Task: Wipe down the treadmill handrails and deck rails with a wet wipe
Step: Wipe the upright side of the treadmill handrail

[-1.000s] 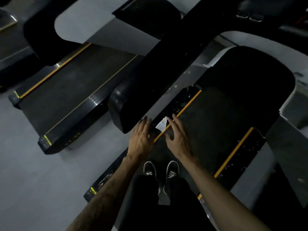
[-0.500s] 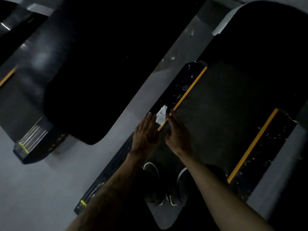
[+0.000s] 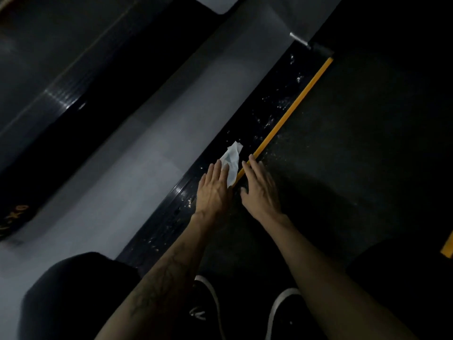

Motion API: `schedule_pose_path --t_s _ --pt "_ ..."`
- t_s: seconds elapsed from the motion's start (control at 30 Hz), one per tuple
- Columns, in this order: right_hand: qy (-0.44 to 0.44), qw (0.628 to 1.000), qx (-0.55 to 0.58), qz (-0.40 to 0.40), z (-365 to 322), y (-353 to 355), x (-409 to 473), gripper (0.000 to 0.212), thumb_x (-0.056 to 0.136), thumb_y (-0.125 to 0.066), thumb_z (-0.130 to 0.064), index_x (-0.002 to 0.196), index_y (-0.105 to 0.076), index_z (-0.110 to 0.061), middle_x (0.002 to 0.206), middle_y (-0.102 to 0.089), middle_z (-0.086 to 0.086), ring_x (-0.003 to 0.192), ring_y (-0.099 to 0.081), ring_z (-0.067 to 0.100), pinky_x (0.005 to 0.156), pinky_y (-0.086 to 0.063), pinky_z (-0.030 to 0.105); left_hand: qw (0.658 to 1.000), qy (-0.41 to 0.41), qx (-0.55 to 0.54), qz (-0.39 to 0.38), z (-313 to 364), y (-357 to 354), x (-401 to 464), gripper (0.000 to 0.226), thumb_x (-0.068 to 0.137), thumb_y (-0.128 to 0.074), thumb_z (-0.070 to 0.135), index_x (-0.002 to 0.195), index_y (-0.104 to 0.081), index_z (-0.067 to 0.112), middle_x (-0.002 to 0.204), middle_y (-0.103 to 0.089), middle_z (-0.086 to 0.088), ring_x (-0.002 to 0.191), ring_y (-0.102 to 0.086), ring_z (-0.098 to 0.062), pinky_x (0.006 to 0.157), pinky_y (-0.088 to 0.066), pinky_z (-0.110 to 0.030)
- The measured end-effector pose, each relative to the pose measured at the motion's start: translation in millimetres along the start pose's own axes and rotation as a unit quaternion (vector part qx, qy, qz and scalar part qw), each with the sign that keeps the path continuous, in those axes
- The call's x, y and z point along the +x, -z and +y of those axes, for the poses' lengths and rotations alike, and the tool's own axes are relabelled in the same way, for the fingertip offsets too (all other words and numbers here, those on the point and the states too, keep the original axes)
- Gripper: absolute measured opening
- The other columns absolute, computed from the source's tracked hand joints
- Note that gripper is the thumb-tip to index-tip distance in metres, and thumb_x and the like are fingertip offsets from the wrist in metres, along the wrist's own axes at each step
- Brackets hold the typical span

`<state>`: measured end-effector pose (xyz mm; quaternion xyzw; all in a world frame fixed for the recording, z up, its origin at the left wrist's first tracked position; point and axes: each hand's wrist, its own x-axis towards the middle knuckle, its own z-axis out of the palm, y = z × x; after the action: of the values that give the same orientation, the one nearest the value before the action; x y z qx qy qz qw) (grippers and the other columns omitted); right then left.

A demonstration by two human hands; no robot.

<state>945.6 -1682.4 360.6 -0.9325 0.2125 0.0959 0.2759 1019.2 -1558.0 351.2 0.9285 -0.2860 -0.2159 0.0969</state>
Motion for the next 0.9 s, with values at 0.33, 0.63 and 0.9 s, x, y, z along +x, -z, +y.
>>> schedule_pose_path --t_s 0.33,0.63,0.9 --pt "0.047 0.998 -0.045 -0.009 47.3 -68.8 36.4 0.082 0.098 -0.059 -0.010 0.164 -0.012 -0.016 0.173 0.004 0.005 0.159 0.003 0.025 0.128 -0.016 0.043 0.995 0.032 0.033 0.086 -11.2 -84.2 58.3 0.038 0.105 -0.049 0.044 0.118 -0.057 0.009 0.118 -0.052 -0.010 0.104 -0.047 -0.027 0.088 -0.041 -0.038" --pt "0.031 0.999 -0.039 0.003 45.2 -60.1 26.4 0.078 0.101 -0.059 -0.014 0.164 -0.012 -0.015 0.173 0.002 0.005 0.159 0.002 0.024 0.129 -0.012 0.042 0.993 0.027 -0.034 0.108 -12.0 -70.5 55.0 0.020 0.102 -0.057 0.021 0.113 -0.064 0.006 0.118 -0.057 -0.012 0.104 -0.052 -0.029 0.088 -0.046 -0.042" --pt "0.019 0.999 -0.010 0.027 -5.2 22.8 -10.2 0.081 0.099 -0.063 -0.015 0.164 -0.014 -0.014 0.172 -0.003 0.008 0.159 -0.005 0.027 0.128 -0.017 0.045 0.984 -0.011 -0.085 0.154 15.9 42.9 -8.1 0.010 0.099 -0.063 0.015 0.106 -0.058 0.009 0.101 -0.063 -0.010 0.088 -0.056 -0.027 0.077 -0.047 -0.042"
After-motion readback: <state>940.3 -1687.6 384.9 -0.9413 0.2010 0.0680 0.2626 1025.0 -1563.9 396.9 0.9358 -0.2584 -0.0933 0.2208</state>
